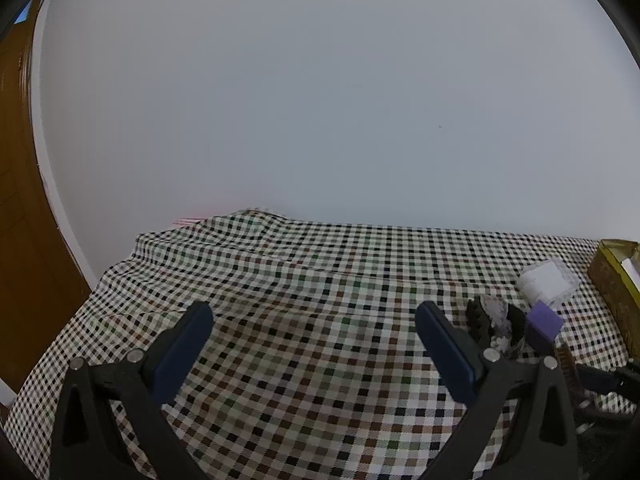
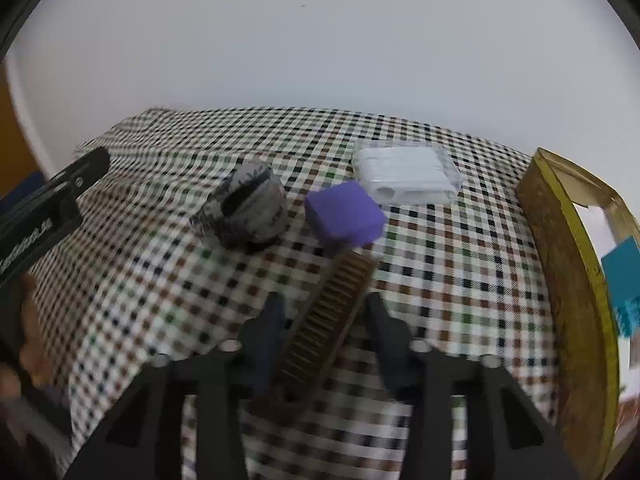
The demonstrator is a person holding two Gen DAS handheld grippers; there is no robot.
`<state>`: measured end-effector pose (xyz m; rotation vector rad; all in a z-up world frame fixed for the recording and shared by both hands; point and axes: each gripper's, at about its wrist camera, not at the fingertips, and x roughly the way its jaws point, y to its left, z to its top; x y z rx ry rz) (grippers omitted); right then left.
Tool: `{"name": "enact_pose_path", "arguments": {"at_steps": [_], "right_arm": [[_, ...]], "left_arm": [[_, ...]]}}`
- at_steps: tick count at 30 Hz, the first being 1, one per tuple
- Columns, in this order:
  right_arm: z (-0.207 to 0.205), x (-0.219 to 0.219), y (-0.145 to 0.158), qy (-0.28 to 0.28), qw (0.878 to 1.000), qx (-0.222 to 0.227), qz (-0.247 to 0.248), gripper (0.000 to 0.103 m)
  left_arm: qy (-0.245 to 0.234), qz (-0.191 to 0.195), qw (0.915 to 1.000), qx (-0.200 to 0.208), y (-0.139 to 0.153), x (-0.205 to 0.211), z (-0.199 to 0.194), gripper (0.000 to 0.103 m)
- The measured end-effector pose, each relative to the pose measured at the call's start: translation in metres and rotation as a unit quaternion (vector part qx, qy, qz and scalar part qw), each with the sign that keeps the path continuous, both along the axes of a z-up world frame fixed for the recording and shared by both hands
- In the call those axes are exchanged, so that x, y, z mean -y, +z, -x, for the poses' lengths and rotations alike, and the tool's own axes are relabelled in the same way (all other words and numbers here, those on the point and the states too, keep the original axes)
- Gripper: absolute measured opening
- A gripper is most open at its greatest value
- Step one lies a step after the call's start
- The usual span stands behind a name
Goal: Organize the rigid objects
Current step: 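Grasp the brown comb with the right tool while the left tool grasps the grey pouch, then lift the comb and pouch and carry both toward the gold tin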
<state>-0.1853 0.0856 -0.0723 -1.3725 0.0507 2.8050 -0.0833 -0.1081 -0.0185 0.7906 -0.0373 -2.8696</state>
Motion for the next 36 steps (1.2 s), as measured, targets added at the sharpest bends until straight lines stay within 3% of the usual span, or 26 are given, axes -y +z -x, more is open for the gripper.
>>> {"name": "enact_pose_path", "arguments": {"at_steps": [4,11,18,21,27,29,32,36], "right_arm": [[-0.013,-0.022,0.0,0.031,0.999,-0.008,0.031,0.028],[-0.014,-0.028,0.002,0.025,0.997,-0.026,0.071,0.028],[-0.007,-0.022,0.004,0.026,0.998,-0.025,0.054,0.028],[-0.015,-0.026,0.012,0.018,0.996,-0.056,0.067,0.027],[-0.035,-0.035,0.032,-0.025,0.987,-0.146,0.058,0.028],[-0.035,-0.035,0.039,-0.035,0.984,-0.17,0.034,0.028],[-0.041,-0.034,0.046,-0.047,0.979,-0.196,0.013,0.028],[-0.041,-0.034,0.048,-0.048,0.978,-0.203,0.008,0.028]], "left_arm": [[-0.016,-0.001,0.9999,0.006,-0.001,-0.004,0.001,0.102],[-0.03,-0.005,0.9992,0.025,-0.005,-0.009,0.006,0.102],[-0.038,0.0,0.9984,0.043,-0.009,-0.013,0.01,0.102],[-0.042,-0.008,0.998,0.046,-0.009,-0.013,0.012,0.102],[-0.094,-0.029,0.9941,0.047,-0.007,-0.038,0.015,0.089],[-0.11,-0.039,0.991,0.065,-0.011,-0.051,0.025,0.073],[-0.134,-0.045,0.9856,0.093,-0.017,-0.073,0.036,0.061],[-0.142,-0.021,0.984,0.105,-0.019,-0.095,0.051,0.061]]}}
